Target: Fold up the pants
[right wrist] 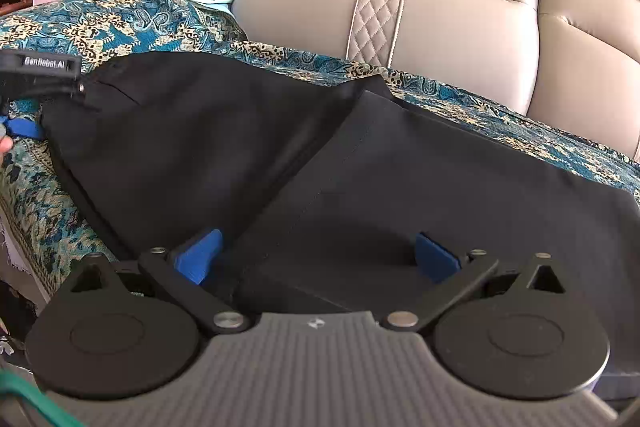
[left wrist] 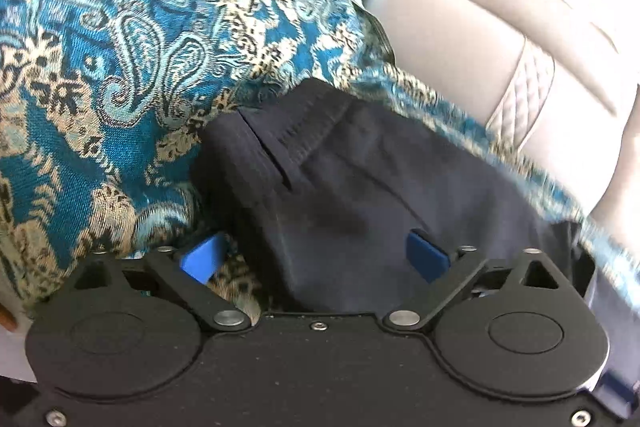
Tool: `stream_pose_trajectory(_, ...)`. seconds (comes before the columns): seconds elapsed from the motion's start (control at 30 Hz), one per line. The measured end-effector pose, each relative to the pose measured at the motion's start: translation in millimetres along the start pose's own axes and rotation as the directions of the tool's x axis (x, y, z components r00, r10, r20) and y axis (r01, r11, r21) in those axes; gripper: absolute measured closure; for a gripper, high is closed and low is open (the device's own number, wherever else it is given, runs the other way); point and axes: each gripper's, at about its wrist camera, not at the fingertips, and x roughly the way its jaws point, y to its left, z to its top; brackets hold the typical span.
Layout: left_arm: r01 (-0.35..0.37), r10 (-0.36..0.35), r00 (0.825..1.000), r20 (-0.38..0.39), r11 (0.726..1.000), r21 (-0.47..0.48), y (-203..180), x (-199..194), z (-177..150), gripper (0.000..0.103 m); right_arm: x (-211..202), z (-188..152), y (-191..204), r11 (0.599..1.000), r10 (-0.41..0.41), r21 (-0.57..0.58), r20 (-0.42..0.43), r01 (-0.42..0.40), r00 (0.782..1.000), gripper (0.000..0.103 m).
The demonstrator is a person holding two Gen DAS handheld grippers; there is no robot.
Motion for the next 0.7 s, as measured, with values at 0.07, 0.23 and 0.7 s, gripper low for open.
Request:
stream_pose_trajectory(0.07, 0.002, -0.001, 1.0, 0.013, 0.999, -0.042, 6, 1, 5, 0.023, 0, 0, 0, 1.0, -0.001, 0.0, -0.001, 0.001, 1.0, 0.0)
stream_pose_trajectory(0.23, -0.03, 0.034, 0.999, 0.036, 0.994, -0.105, 17, 3, 12, 0.065, 0, 0, 0, 1.0, -0.001, -0.001, -0.001, 0.001, 1.0, 0.0)
stream_pose_trajectory(0.7, -0.054, 0.068, 0.994, 0.086, 0.987, -0.153, 25, 14, 19, 0.043, 1, 0, 0, 1.0, -0.005, -0.001, -0.006, 0.005, 1.0, 0.0)
